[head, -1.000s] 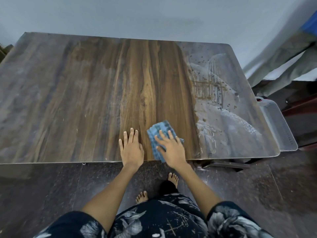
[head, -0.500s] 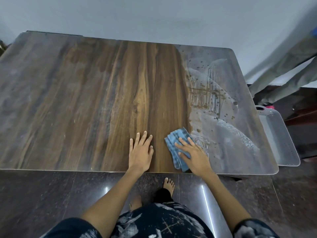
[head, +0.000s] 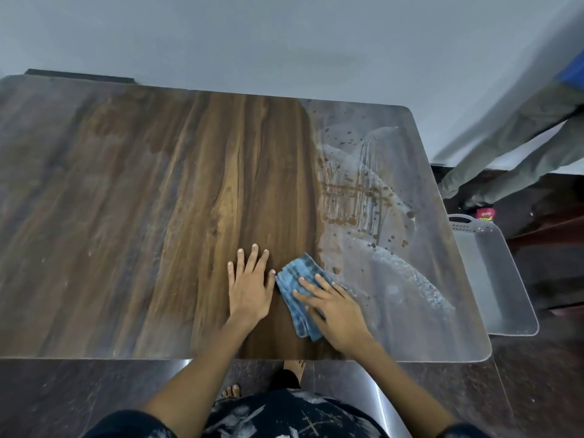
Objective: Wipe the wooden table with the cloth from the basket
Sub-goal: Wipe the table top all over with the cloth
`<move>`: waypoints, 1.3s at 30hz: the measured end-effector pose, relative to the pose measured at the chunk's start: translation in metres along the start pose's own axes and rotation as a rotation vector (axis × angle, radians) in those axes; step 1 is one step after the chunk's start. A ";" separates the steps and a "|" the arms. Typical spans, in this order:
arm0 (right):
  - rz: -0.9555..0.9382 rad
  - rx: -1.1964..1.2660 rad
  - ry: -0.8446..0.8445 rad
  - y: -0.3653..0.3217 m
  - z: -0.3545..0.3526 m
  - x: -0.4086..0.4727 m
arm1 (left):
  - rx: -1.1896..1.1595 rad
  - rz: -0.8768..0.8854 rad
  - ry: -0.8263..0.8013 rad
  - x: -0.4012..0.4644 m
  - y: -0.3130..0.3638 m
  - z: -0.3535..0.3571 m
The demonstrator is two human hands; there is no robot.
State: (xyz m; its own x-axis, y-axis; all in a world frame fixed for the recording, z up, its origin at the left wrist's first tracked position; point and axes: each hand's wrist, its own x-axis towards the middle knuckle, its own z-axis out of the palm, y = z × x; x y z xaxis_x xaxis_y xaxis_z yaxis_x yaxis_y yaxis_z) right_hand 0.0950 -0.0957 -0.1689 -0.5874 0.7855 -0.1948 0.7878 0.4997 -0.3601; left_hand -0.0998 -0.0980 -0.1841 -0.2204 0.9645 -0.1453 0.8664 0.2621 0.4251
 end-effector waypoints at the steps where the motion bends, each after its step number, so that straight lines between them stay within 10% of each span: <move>1: 0.007 -0.003 0.009 0.008 -0.005 0.002 | 0.003 -0.007 0.005 0.006 0.006 0.001; 19: 0.344 0.025 0.163 0.120 -0.098 0.243 | 0.145 0.093 -0.095 0.195 0.074 -0.004; 39: 0.274 0.026 0.306 0.188 -0.160 0.487 | 0.078 0.107 0.160 0.334 0.081 0.011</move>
State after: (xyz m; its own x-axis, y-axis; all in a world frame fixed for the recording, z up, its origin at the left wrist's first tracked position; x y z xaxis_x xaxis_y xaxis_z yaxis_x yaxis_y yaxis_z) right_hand -0.0128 0.4391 -0.1854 -0.2714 0.9624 -0.0077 0.9000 0.2510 -0.3563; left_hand -0.0985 0.2455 -0.2076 -0.1882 0.9811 0.0438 0.9194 0.1603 0.3592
